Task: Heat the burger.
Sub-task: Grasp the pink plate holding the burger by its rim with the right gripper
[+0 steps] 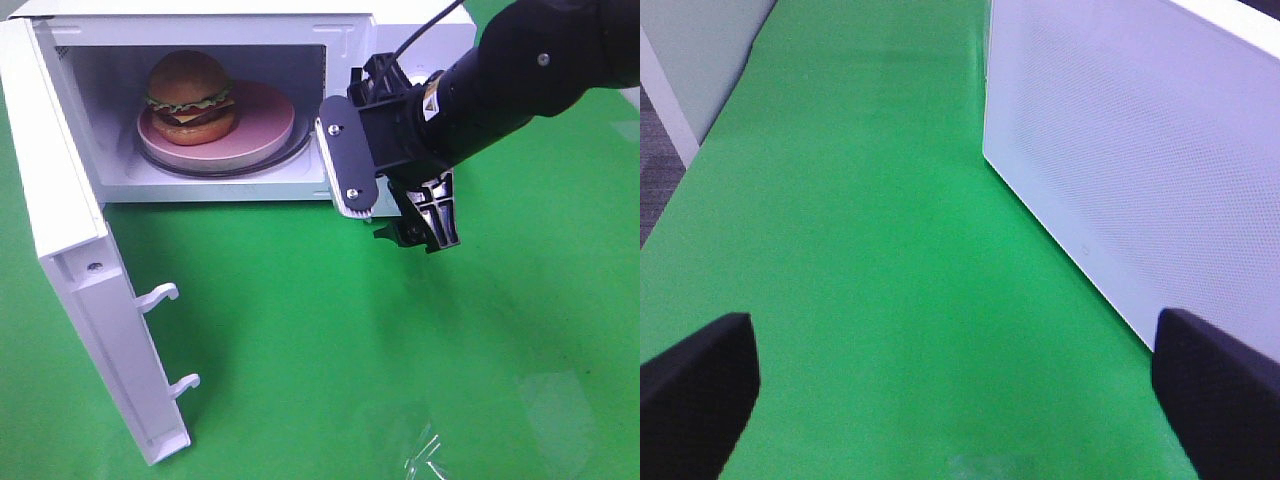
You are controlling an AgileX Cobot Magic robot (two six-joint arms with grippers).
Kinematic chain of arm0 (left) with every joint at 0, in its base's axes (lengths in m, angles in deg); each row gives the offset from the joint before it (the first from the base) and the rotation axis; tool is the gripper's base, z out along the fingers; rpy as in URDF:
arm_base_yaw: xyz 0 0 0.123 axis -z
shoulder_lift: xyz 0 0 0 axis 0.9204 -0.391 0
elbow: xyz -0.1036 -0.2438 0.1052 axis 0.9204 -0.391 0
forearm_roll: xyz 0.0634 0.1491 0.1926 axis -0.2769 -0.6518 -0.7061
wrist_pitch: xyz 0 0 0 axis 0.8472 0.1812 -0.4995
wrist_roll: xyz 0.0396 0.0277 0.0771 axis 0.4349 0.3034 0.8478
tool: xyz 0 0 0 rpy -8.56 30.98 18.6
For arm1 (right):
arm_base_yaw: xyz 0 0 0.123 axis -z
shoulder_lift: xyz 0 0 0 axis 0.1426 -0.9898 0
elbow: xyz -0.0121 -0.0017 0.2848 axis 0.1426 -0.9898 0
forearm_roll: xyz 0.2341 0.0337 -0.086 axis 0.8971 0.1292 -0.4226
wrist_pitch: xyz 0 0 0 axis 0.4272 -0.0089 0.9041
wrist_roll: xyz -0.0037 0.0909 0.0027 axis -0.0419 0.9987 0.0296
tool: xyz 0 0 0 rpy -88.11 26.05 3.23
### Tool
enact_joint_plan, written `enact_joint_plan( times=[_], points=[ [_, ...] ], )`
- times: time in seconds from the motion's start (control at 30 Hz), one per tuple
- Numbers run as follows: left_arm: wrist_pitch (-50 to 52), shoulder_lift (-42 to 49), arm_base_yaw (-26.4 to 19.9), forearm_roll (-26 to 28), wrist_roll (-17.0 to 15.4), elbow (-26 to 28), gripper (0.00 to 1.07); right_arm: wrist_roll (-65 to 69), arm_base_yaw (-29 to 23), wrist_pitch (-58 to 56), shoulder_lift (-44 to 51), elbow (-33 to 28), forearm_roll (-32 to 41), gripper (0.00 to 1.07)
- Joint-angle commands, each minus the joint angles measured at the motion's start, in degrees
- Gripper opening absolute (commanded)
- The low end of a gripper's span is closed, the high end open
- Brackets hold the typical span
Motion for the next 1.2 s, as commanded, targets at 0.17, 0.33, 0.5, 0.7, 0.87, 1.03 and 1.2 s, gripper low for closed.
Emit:
enact_joint_plan(
  times=[0.17,0.33,0.5,0.7,0.87,1.03,1.2],
  points=[
    [0.46,1.15,-0.11,0.34,-0.17,-0.29,1.00,2.23,-2.98,0.23,-6.02,6.65,-1.89,0.96],
    [0.46,1.15,-0.11,0.34,-0.17,-0.29,1.00,2.23,-3.67,0.69,-8.94,9.68,-1.89,0.95],
    [0.46,1.15,-0.11,0.34,-0.17,-0.29,1.00,2.23,-3.67,1.43,-12.55,13.41,-1.72,0.95],
    [0.46,1.15,-0.11,0.34,-0.17,-0.29,1.00,2.23,-3.67,1.26,-16.84,17.99,-1.72,0.94],
    [0.46,1.15,-0.11,0.34,-0.17,-0.29,1.00,2.35,-3.67,-0.57,-21.49,23.95,-1.43,0.94],
    [0.46,1.15,-0.11,0.34,-0.17,-0.29,1.00,2.69,-3.67,-1.89,-25.50,29.39,-1.20,0.93],
    [0.46,1.15,-0.11,0.34,-0.17,-0.29,1.00,2.75,-3.67,-2.18,-28.19,32.77,0.29,0.92]
  ],
)
